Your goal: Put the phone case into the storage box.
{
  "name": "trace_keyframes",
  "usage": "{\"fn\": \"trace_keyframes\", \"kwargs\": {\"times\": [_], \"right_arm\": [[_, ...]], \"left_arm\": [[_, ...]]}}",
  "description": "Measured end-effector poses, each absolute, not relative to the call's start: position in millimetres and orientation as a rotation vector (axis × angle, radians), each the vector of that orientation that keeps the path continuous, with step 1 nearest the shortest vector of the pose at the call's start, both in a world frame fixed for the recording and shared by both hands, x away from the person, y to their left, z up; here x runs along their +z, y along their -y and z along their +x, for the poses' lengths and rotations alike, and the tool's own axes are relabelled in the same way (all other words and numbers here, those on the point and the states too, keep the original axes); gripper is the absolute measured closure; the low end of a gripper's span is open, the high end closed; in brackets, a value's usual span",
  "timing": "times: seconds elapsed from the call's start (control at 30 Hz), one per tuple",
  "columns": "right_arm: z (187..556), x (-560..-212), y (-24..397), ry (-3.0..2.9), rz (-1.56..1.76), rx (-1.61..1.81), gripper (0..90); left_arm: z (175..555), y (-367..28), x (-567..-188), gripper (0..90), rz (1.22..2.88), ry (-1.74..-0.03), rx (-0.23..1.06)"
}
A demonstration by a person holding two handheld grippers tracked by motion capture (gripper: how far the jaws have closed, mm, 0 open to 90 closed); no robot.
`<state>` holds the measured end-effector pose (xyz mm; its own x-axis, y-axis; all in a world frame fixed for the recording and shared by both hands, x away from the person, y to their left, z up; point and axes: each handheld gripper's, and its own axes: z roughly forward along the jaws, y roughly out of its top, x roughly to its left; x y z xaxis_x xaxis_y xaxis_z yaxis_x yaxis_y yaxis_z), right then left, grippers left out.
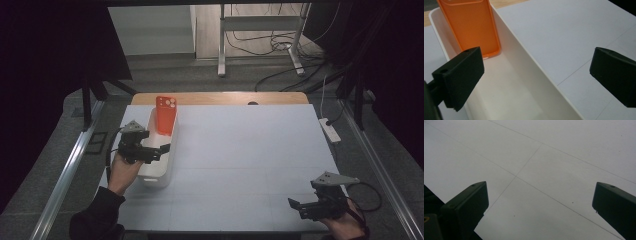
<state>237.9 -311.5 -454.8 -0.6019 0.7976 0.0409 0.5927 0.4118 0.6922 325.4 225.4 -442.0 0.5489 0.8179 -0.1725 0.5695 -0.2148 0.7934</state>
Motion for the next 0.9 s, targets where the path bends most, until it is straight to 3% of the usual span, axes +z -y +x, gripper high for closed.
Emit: {"fn": "trace_keyframes", "kwargs": {"times": [0.9], "right_arm": [[238.1, -454.6, 312.3, -2.380, 1.215, 0.992, 0.6]], "left_arm": [[291.1, -217.8, -445.4, 0.2, 1.918, -1.070, 0.366]]}}
